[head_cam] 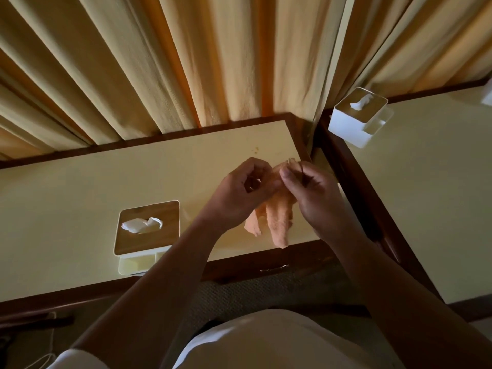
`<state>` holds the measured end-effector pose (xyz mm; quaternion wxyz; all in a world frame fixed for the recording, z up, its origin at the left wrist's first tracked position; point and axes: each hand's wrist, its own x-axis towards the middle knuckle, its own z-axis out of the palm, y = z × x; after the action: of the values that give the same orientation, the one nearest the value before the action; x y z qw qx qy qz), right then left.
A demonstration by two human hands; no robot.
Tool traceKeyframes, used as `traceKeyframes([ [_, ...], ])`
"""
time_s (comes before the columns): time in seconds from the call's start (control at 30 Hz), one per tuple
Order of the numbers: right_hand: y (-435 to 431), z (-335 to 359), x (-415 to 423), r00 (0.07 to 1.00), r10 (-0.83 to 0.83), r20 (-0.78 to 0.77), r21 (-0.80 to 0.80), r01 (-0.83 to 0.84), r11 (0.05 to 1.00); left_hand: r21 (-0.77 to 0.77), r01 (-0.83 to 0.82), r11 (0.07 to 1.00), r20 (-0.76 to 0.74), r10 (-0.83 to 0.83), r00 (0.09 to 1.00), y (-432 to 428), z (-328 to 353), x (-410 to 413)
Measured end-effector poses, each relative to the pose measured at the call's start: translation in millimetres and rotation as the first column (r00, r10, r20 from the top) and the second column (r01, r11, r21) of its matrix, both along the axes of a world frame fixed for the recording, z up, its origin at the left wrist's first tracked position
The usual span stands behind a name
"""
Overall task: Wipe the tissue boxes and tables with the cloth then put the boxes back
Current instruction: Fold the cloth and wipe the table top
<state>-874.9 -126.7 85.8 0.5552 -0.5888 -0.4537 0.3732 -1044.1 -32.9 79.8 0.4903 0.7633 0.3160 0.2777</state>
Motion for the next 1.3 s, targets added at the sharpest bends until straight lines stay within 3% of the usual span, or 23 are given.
traceKeyframes([
  [0.13,8.5,5.3,-0.9,0.994,-0.092,0.060,0.117,0.085,0.990,0.031,0.052,0.998,-0.270,-0.042,0.962,9.7,-12.5,-14.5],
  [0.4,25.9,10.5,9.3,0.961,-0.258,0.100,0.166,0.240,0.957,0.213,-0.159,0.964,-0.391,0.233,0.890,22.1,-24.2,-33.0],
  [0.6,47.6,0.9,17.7,0.937,-0.299,0.182,0.038,0.297,0.954,0.235,-0.421,0.876,-0.310,0.478,0.822,40.1,-26.0,-34.4],
  [0.77,64.9,-14.7,30.4,0.936,-0.281,0.213,-0.086,0.305,0.949,0.271,-0.531,0.803,-0.218,0.588,0.779,60.0,-17.1,-27.6],
  [0.93,72.6,3.1,39.4,0.939,-0.316,0.133,0.092,0.306,0.948,0.280,-0.625,0.729,0.036,0.642,0.765,69.1,18.3,-25.7],
  [1.03,54.7,3.1,38.7,0.952,-0.292,0.089,0.143,0.278,0.950,0.246,-0.585,0.773,0.081,0.585,0.807,55.3,17.7,-41.2],
  [1.1,31.8,-17.6,35.2,0.966,-0.216,0.141,0.075,0.207,0.975,0.250,-0.506,0.825,-0.024,0.528,0.849,41.2,-4.3,-56.9],
  [1.17,7.6,-56.7,30.1,0.951,-0.089,0.295,-0.098,0.123,0.988,0.265,-0.437,0.860,-0.208,0.493,0.845,26.8,-37.5,-70.4],
  [1.3,-39.1,-137.5,20.2,0.861,0.111,0.496,-0.300,0.050,0.953,0.213,-0.253,0.944,-0.599,0.331,0.729,-2.9,-104.3,-87.1],
])
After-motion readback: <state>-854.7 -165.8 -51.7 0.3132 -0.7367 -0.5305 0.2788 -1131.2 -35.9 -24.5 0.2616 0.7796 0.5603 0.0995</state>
